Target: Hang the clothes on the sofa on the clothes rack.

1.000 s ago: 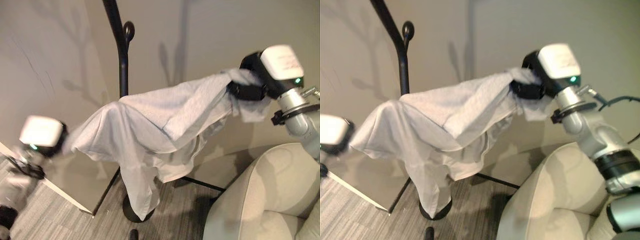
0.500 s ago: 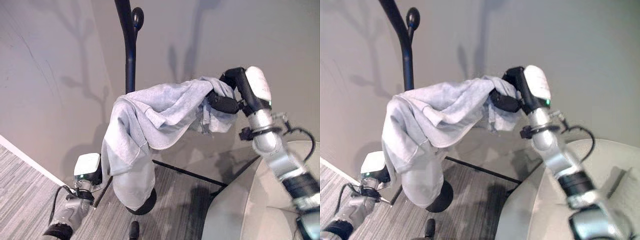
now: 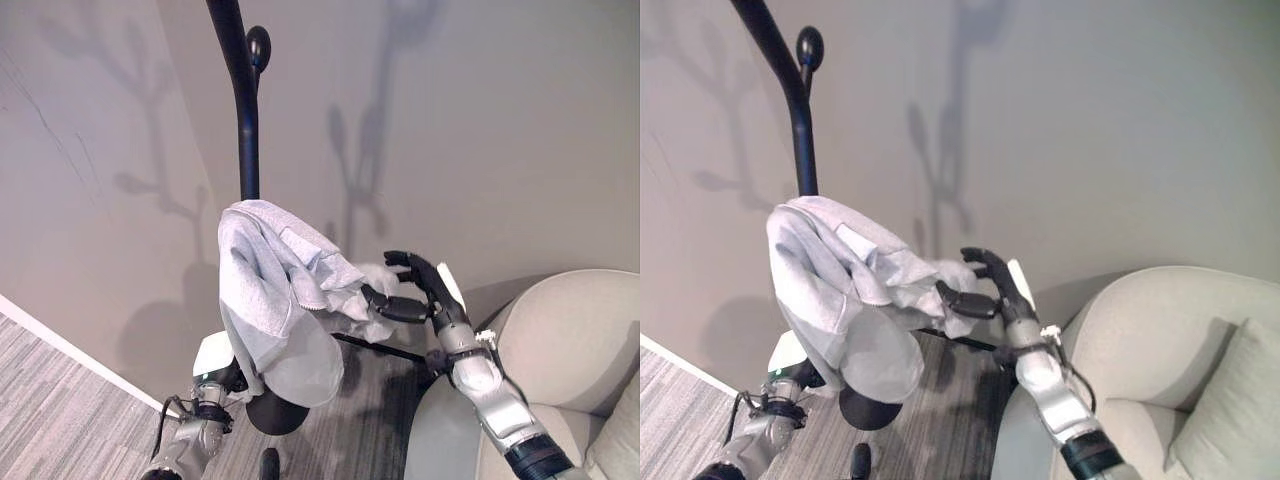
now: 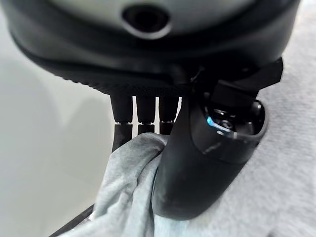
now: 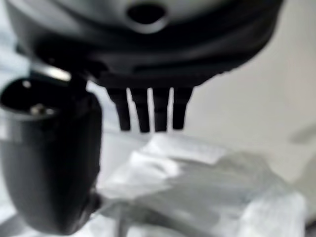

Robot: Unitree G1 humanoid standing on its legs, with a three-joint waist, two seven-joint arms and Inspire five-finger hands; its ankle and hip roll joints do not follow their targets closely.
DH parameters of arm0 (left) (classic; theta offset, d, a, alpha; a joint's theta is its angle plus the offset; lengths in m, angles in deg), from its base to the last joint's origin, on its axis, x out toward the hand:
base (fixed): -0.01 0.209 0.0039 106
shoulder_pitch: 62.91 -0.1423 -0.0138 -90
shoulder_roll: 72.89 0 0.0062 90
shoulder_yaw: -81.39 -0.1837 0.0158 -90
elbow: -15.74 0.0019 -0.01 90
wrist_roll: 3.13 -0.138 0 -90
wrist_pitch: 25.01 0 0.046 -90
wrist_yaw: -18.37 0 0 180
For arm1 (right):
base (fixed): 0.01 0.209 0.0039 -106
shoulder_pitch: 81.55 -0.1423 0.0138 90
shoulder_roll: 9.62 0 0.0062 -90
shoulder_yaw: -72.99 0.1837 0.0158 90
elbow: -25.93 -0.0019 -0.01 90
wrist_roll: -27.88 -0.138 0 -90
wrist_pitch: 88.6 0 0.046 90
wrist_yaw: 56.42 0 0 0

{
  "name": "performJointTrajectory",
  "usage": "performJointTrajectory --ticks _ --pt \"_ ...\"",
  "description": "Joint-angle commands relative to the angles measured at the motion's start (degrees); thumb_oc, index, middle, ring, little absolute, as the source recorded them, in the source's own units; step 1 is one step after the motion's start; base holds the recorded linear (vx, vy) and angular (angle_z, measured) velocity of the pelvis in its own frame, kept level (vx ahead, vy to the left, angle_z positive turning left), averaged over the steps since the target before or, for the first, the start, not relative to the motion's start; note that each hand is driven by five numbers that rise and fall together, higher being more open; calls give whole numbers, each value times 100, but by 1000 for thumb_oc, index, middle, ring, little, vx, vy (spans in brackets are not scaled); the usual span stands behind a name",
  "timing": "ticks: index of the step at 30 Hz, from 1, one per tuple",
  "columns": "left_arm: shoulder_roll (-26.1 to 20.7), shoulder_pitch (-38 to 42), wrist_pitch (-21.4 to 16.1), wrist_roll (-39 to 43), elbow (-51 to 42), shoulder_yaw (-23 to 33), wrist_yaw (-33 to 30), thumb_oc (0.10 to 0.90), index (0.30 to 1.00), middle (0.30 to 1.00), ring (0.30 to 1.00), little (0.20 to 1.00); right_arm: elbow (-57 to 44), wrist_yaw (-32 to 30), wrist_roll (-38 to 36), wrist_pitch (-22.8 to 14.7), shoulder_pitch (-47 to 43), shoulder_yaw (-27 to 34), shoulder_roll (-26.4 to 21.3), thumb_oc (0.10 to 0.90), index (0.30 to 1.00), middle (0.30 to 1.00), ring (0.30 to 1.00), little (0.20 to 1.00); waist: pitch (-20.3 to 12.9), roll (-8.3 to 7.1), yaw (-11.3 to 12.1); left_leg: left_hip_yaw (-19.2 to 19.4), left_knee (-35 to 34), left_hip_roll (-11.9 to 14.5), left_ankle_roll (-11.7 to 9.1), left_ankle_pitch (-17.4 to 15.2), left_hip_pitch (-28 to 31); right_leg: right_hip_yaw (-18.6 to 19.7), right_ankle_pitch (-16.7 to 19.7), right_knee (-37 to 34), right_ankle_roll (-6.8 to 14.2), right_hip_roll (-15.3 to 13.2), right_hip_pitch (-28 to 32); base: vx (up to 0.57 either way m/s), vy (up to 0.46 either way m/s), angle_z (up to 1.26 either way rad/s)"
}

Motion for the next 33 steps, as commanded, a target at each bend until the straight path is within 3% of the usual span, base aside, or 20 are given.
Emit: performJointTrajectory --ticks 1,5,11,12,13,15,16,17,18,19,20,21,22,28,33 --pt "-99 -206 53 105 787 -230 231 400 300 300 300 300 103 -33 -719 -427 -249 476 -2 800 900 900 900 900 -369 106 32 106 38 154 -11 -844 187 100 352 24 128 84 -639 0 0 0" --pt "119 -273 48 384 1230 -211 220 400 300 300 300 300 1046 145 -1674 -474 61 734 528 800 900 900 900 900 -386 169 14 142 45 177 -24 -850 218 74 354 42 147 67 -635 6 -13 -5" --pt "431 -252 -59 1250 1564 -35 286 400 300 300 300 300 2088 72 -2176 -380 239 795 1022 800 900 900 900 900 -405 193 7 154 49 195 -45 -843 266 45 341 56 141 65 -610 9 -23 -7" --pt "660 -205 -187 2056 1694 139 422 400 300 300 300 300 2559 18 -2341 -328 246 797 1247 800 900 900 900 900 -419 198 14 134 56 199 -52 -833 278 27 330 53 121 79 -586 13 -27 -6" --pt "659 -204 -187 2056 1694 139 422 400 300 300 300 300 2559 19 -2341 -329 246 797 1247 800 900 900 900 900 -418 198 14 133 56 199 -52 -833 278 26 330 52 121 79 -585 20 -49 -2" --pt "955 -125 -329 3175 1799 322 627 402 302 302 302 302 3155 -8 -2631 -240 172 791 1506 800 900 900 900 900 -421 201 35 94 59 197 -64 -811 283 7 314 49 89 110 -576 10 -44 -2" --pt "1025 -113 -357 3524 1773 381 693 720 780 780 780 780 3306 -16 -2715 -217 165 787 1571 800 900 900 900 900 -426 202 38 84 58 199 -68 -808 284 -3 307 43 82 120 -565 14 -44 1" --pt "1113 -121 -387 3937 1757 454 780 800 900 900 900 900 3463 -12 -2805 -181 150 789 1635 800 900 900 900 900 -434 207 46 74 59 201 -76 -804 287 -16 303 35 69 133 -555 14 -30 6" --pt "1111 -120 -386 3941 1757 454 783 800 900 900 900 900 3467 -9 -2807 -182 147 789 1635 800 900 900 900 900 -431 207 43 71 59 201 -76 -805 288 -19 302 35 69 133 -552 17 -49 8" --pt "1240 -105 -503 4800 1690 645 873 800 900 900 900 900 3758 7 -2895 -114 146 770 1735 800 900 900 900 900 -438 213 69 40 59 197 -87 -789 283 -37 290 27 51 161 -539 9 -33 7" --pt "1238 -104 -503 4804 1690 646 876 800 900 900 900 900 3761 9 -2896 -115 144 769 1735 800 900 900 900 900 -436 212 65 37 60 196 -88 -789 284 -41 288 27 51 161 -536 14 -59 7" --pt "1326 -98 -624 5666 1587 875 1025 800 900 900 900 900 4036 44 -2962 -46 139 785 1789 800 900 900 900 900 -434 216 94 -6 62 194 -95 -776 274 -68 271 21 31 186 -523 11 -40 6" --pt "1353 -89 -649 5968 1584 1011 1060 800 900 900 900 900 4120 63 -2979 -21 138 795 1807 800 900 900 900 900 -436 214 107 -29 58 188 -101 -768 270 -88 262 7 21 194 -504 11 -40 12" --pt "1461 -114 -703 6815 1902 1495 1315 800 900 900 900 900 4684 141 -2964 85 130 914 1867 800 900 900 900 900 -442 208 185 -123 57 164 -120 -751 266 -183 211 -40 -12 236 -418 13 -32 15" --pt "1618 -84 -659 8009 2553 2202 1720 800 900 900 900 900 5127 238 -2976 195 153 1090 1921 800 900 900 900 900 -463 212 232 -201 60 151 -133 -757 276 -231 175 -81 -29 256 -364 21 -12 9"
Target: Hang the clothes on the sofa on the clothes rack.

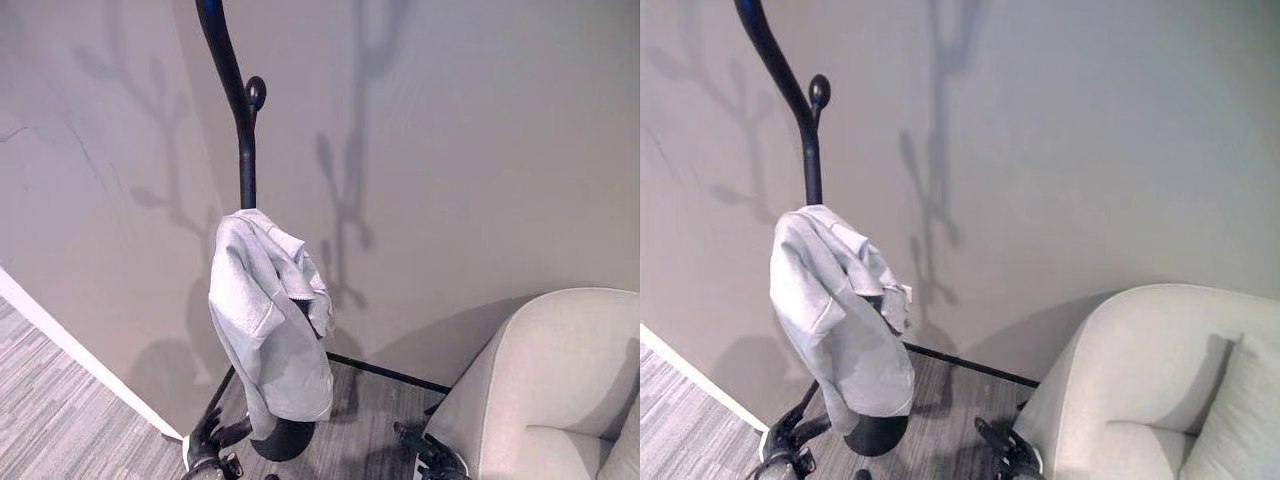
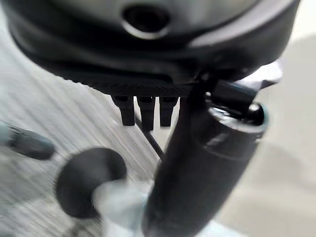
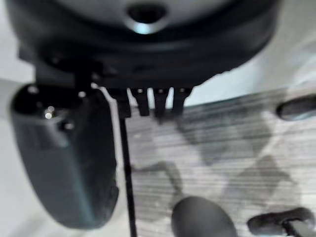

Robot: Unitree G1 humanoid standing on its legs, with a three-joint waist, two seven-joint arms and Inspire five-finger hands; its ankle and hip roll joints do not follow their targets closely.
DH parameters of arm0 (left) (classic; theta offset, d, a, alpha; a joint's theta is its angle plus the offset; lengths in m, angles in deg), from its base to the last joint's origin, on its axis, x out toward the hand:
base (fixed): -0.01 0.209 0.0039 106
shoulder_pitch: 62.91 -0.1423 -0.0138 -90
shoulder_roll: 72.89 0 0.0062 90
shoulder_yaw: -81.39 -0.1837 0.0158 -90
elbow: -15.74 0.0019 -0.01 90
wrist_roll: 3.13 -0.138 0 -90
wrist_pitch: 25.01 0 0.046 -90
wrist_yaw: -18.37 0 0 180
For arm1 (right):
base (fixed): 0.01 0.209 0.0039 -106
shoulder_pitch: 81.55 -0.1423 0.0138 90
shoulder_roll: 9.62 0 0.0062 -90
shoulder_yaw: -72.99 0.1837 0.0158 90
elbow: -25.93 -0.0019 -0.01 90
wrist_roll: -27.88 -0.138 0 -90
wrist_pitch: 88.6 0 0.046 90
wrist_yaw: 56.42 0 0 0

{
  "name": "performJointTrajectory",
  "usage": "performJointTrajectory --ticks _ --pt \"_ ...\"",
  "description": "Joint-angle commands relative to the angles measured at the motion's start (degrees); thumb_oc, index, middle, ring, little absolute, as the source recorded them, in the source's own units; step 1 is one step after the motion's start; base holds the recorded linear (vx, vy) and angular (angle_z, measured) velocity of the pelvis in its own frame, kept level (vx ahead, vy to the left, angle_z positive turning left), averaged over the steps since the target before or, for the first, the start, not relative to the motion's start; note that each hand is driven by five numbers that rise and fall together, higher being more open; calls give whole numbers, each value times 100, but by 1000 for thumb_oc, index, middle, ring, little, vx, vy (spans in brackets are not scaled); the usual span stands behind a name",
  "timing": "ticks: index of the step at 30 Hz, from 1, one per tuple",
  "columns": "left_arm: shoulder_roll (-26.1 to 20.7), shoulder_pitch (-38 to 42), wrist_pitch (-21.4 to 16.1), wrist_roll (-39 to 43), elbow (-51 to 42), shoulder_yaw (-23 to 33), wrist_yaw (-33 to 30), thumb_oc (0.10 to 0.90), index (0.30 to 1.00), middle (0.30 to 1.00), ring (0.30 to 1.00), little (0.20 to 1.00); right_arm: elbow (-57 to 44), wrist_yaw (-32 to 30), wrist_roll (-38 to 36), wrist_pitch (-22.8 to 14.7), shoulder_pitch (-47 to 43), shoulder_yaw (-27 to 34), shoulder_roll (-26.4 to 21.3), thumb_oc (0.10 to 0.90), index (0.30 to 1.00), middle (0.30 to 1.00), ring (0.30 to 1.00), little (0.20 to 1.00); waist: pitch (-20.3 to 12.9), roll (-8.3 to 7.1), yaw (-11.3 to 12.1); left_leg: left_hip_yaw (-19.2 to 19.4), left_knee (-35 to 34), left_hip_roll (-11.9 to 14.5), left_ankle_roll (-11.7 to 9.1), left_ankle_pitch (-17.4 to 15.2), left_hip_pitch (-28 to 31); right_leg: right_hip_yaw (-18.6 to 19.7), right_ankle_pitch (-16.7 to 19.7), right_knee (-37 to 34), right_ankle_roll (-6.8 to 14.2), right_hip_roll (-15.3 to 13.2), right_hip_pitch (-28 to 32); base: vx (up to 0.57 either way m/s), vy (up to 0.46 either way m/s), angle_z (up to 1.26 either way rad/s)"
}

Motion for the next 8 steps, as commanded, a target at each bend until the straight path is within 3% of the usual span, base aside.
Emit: performJointTrajectory --ticks 1,4,8 --pt "26 318 -143 1072 339 403 376 800 900 900 900 900 111 176 -103 -110 -322 299 -45 800 900 900 900 900 14 119 231 -37 46 58 -57 -845 302 -38 139 86 15 75 -503 31 -9 4" --pt "26 259 -106 1454 618 827 531 800 900 900 900 900 404 286 -220 -9 -278 449 3 800 900 900 900 900 -16 91 273 -67 42 48 -58 -856 319 -51 130 61 11 83 -480 33 -10 5" --pt "-45 131 110 1125 1252 991 758 800 900 900 900 900 1090 468 -451 223 -191 840 58 800 900 900 900 900 -55 69 297 -100 36 31 -54 -875 344 -85 117 29 6 88 -417 36 -1 18"
